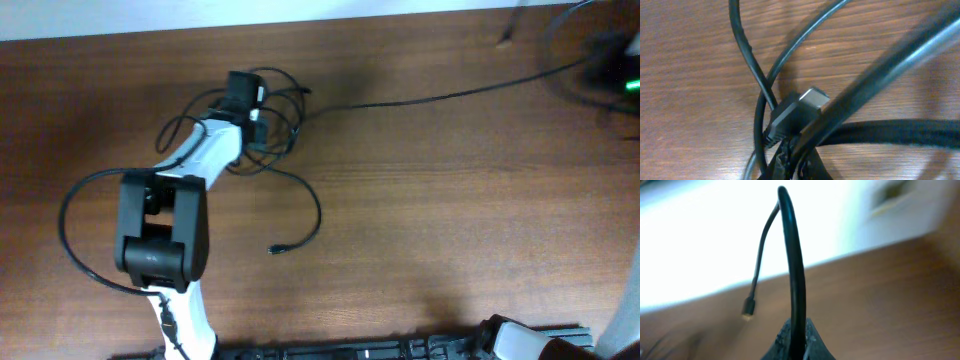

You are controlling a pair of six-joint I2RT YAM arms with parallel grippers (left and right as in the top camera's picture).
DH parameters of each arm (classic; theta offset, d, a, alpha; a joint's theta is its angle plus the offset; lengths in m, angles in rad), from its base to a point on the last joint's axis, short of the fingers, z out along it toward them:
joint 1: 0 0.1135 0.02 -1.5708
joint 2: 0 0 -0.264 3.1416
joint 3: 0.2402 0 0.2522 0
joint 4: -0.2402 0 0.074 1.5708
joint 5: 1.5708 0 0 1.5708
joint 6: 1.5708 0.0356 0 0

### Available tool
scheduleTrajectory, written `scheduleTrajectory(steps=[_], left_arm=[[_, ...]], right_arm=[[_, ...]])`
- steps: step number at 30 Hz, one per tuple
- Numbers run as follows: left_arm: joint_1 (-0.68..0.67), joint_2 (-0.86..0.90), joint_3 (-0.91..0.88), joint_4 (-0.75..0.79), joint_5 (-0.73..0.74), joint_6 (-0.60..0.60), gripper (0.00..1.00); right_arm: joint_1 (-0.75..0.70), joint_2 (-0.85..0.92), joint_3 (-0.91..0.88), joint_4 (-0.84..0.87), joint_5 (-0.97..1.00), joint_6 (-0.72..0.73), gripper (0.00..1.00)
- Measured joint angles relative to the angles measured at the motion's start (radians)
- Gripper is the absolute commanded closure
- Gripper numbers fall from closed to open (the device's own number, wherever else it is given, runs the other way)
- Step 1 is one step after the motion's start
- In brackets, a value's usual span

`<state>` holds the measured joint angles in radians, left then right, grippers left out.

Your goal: Untangle cables

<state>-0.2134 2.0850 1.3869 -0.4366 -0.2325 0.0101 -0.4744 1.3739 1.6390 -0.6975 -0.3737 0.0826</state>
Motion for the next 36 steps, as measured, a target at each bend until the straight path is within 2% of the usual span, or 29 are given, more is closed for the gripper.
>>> scheduleTrajectory(steps=[1, 3, 5, 7, 9, 10, 11, 12, 15, 16, 18, 20, 21, 22, 23, 25, 28, 29, 31, 32, 34, 35, 36], left_arm=[[0.05, -0.006, 0.0, -0.006, 0.05, 0.0, 1.0], [0.109, -0.009, 0.0, -0.01, 0.117, 0.0, 1.0], [0.125, -0.01, 0.0, -0.014, 0.158, 0.0, 1.0], [0.148, -0.011, 0.001, -0.019, 0.247, 0.0, 1.0], [0.131, -0.011, 0.001, -0.03, 0.373, 0.0, 0.99], [0.115, -0.011, 0.0, -0.036, 0.404, 0.0, 0.98], [0.104, -0.011, 0.0, -0.035, 0.412, 0.0, 0.95], [0.084, -0.011, -0.001, -0.036, 0.424, 0.0, 0.99], [0.014, -0.011, -0.006, -0.022, 0.445, 0.0, 1.0], [0.013, -0.011, -0.008, -0.012, 0.446, 0.0, 1.0], [0.012, -0.011, -0.011, -0.004, 0.451, 0.0, 1.0], [0.01, -0.011, -0.013, 0.0, 0.454, 0.0, 1.0], [0.01, -0.011, -0.013, 0.0, 0.454, 0.0, 1.0], [0.01, -0.011, -0.013, 0.0, 0.454, 0.0, 1.0], [0.01, -0.011, -0.013, 0.002, 0.454, 0.0, 1.0], [0.01, -0.011, -0.018, 0.016, 0.458, 0.0, 1.0], [0.01, -0.011, -0.027, 0.037, 0.463, 0.0, 1.0], [0.01, -0.011, -0.027, 0.037, 0.464, -0.001, 1.0], [0.01, -0.011, -0.028, 0.038, 0.465, 0.0, 0.98], [0.01, -0.011, -0.028, 0.039, 0.465, 0.0, 0.98], [0.01, -0.011, -0.028, 0.039, 0.465, 0.0, 0.96], [0.01, -0.011, -0.028, 0.04, 0.465, 0.0, 0.94], [0.01, -0.011, -0.029, 0.04, 0.465, -0.001, 0.93]], right_arm=[[-0.098, -0.018, 0.076, -0.002, 0.05, 0.031, 0.96], [-0.23, -0.034, 0.111, -0.002, 0.089, 0.085, 0.96], [-0.286, -0.022, 0.111, 0.002, 0.098, 0.105, 0.96], [-0.286, 0.012, 0.111, 0.049, 0.097, 0.027, 0.96], [-0.286, 0.145, 0.117, 0.112, 0.203, -0.112, 0.96], [-0.286, 0.187, 0.117, 0.112, 0.252, -0.137, 0.96], [-0.289, 0.233, 0.117, 0.111, 0.289, -0.156, 0.96], [-0.296, 0.307, 0.116, 0.107, 0.326, -0.172, 0.96], [-0.306, 0.447, 0.115, 0.087, 0.363, -0.199, 0.96], [-0.306, 0.462, 0.111, 0.125, 0.367, -0.226, 0.96], [-0.31, 0.455, 0.11, 0.285, 0.377, -0.38, 0.96], [-0.325, 0.408, 0.108, 0.426, 0.478, -0.481, 0.96], [-0.347, 0.359, 0.108, 0.461, 0.539, -0.566, 0.96], [-0.353, 0.349, 0.108, 0.462, 0.552, -0.588, 0.96], [-0.362, 0.344, 0.112, 0.43, 0.553, -0.606, 0.96], [-0.375, 0.36, 0.12, 0.223, 0.479, -0.639, 0.96], [-0.391, 0.468, 0.126, 0.016, 0.462, -0.646, 0.96], [-0.407, 0.523, 0.124, -0.04, 0.461, -0.63, 0.83], [-0.435, 0.614, 0.118, -0.131, 0.42, -0.55, 0.48], [-0.438, 0.629, 0.119, -0.159, 0.381, -0.543, 0.34], [-0.437, 0.663, 0.118, -0.213, 0.252, -0.523, 0.19], [-0.433, 0.664, 0.118, -0.25, 0.144, -0.507, 0.01], [-0.43, 0.664, 0.118, -0.265, 0.086, -0.501, 0.01]])
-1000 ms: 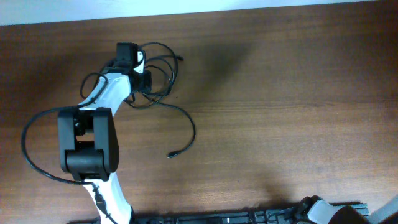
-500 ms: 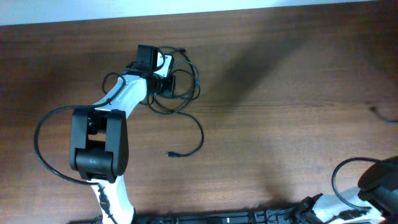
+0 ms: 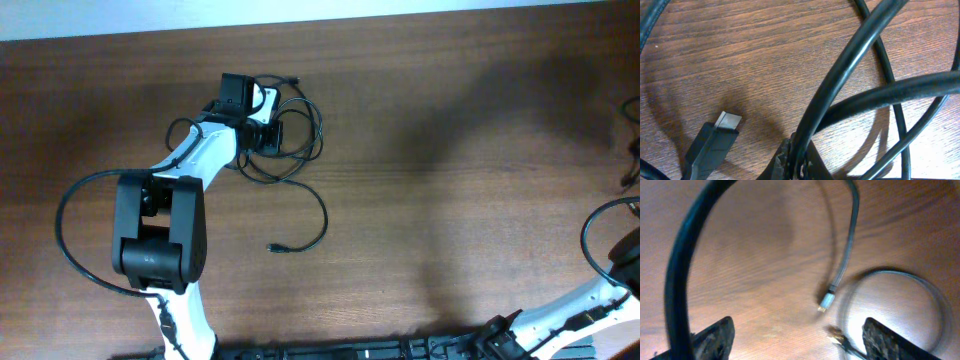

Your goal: Untangle cables

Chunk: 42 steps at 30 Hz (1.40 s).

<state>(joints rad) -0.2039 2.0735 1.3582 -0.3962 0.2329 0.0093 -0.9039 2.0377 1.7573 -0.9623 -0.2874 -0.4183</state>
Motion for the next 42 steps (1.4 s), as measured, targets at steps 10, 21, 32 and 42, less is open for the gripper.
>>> scheduleTrajectory(steps=[10, 21, 32, 42], left_arm=[[-0.01, 0.0, -0.014, -0.029, 0.196, -0.003, 1.0], [-0.025, -0.566, -0.032, -0.246, -0.16, -0.011, 0.01], [0.149, -0.577, -0.033, -0.362, -0.388, -0.33, 0.01], [0.224, -0.578, -0.033, -0.47, -0.311, -0.415, 0.01]], right_arm=[[0.209, -0.446, 0.072, 0.003, -0.066, 0.389, 0.01], [0.9, -0.337, -0.107, -0.219, -0.102, 0.396, 0.01], [1.524, -0.305, -0.561, 0.438, -0.007, 0.354, 0.3], [1.567, -0.105, -0.563, 0.537, 0.159, 0.312, 0.57]])
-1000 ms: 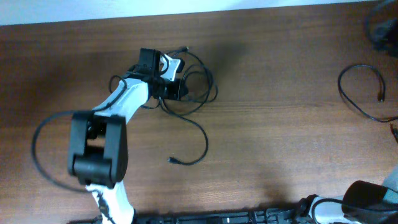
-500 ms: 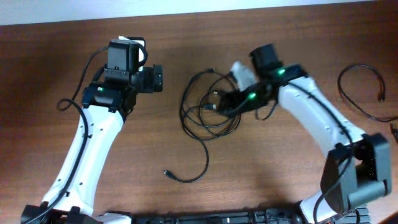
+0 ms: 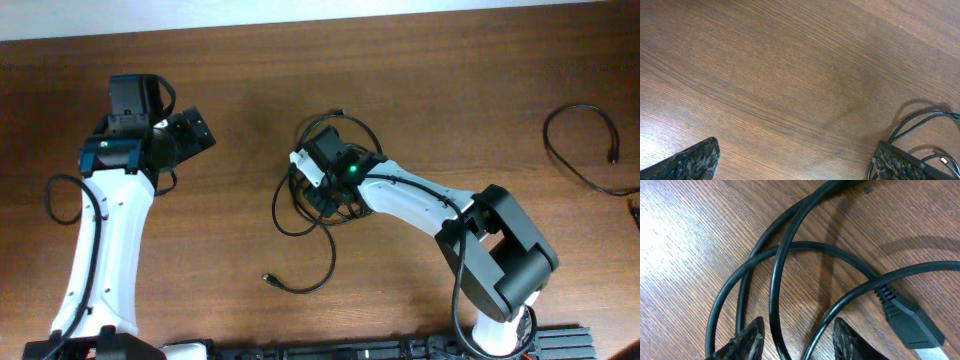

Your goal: Untangle cables

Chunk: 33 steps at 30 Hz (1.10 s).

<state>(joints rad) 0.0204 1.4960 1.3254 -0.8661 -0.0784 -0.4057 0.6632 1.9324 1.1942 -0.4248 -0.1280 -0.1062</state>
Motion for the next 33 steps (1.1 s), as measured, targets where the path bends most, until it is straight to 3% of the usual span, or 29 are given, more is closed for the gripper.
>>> scheduleTrajectory(steps=[3, 5, 8, 10, 12, 14, 16, 20, 26, 28, 31, 33], left_arm=[[0.0, 0.0, 0.0, -0.002, 0.023, -0.003, 0.01], [0.0, 0.0, 0.0, -0.002, 0.024, -0.003, 0.01], [0.0, 0.0, 0.0, -0.002, 0.027, -0.003, 0.01], [0.0, 0.0, 0.0, -0.002, 0.027, -0.003, 0.01], [0.0, 0.0, 0.0, -0.002, 0.031, -0.003, 0.01], [0.0, 0.0, 0.0, -0.012, 0.084, -0.003, 0.01], [-0.002, 0.0, -0.002, -0.015, 0.126, -0.003, 0.01], [-0.061, -0.002, -0.11, -0.009, 0.201, -0.003, 0.01], [-0.309, -0.012, -0.427, 0.398, 0.285, -0.073, 0.01], [-0.344, -0.012, -0.451, 0.46, 0.285, -0.115, 0.01], [-0.351, -0.012, -0.453, 0.514, 0.28, -0.238, 0.01], [-0.296, -0.012, -0.453, 0.516, 0.269, -0.439, 0.01]], right_arm=[[0.008, 0.003, 0.0, 0.007, 0.0, -0.014, 0.6], [0.022, 0.005, 0.0, 0.008, 0.0, -0.034, 0.72], [0.031, 0.006, 0.0, 0.01, 0.0, -0.051, 0.77], [0.031, 0.035, 0.011, -0.008, 0.0, -0.06, 0.96], [0.031, 0.038, 0.019, -0.024, 0.0, -0.059, 0.96], [0.015, 0.045, 0.115, -0.161, -0.008, -0.058, 0.96], [-0.031, 0.038, 0.325, -0.315, -0.011, -0.058, 0.96], [-0.11, -0.022, 0.731, -0.452, -0.011, -0.019, 0.96], [-0.113, -0.024, 0.769, -0.462, -0.012, 0.001, 0.96], [-0.12, -0.035, 0.769, -0.464, -0.012, 0.002, 0.96], [-0.146, -0.077, 0.772, -0.497, -0.012, 0.002, 0.96], [-0.159, -0.086, 0.778, -0.544, -0.012, 0.002, 0.96]])
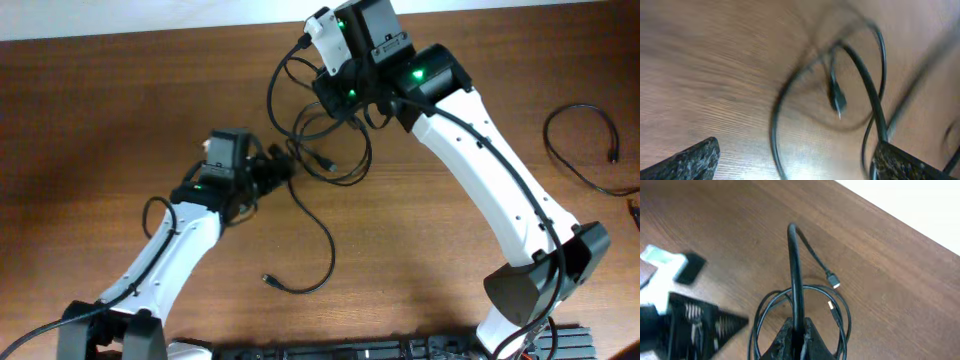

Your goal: Untangle cables

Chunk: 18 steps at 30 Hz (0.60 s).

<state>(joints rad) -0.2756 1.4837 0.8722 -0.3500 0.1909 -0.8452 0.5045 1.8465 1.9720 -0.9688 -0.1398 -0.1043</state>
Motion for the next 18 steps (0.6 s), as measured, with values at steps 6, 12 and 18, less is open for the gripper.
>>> scheduleTrajectory(steps=[6, 12, 18], left_arm=[[0.068, 0.008, -0.008, 0.169, 0.062, -0.409, 0.01], [0.066, 0.3, -0.008, 0.306, 0.392, -0.601, 1.0], [0.251, 0.315, -0.009, 0.304, 0.463, -0.284, 1.0]], right_arm=[[-0.01, -0.001, 0.0, -0.039, 0.0, 0.0, 0.96], [-0.01, -0.026, 0.001, -0.074, 0.0, 0.0, 0.96], [-0.071, -0.066, 0.001, -0.131, 0.12, 0.008, 0.96]])
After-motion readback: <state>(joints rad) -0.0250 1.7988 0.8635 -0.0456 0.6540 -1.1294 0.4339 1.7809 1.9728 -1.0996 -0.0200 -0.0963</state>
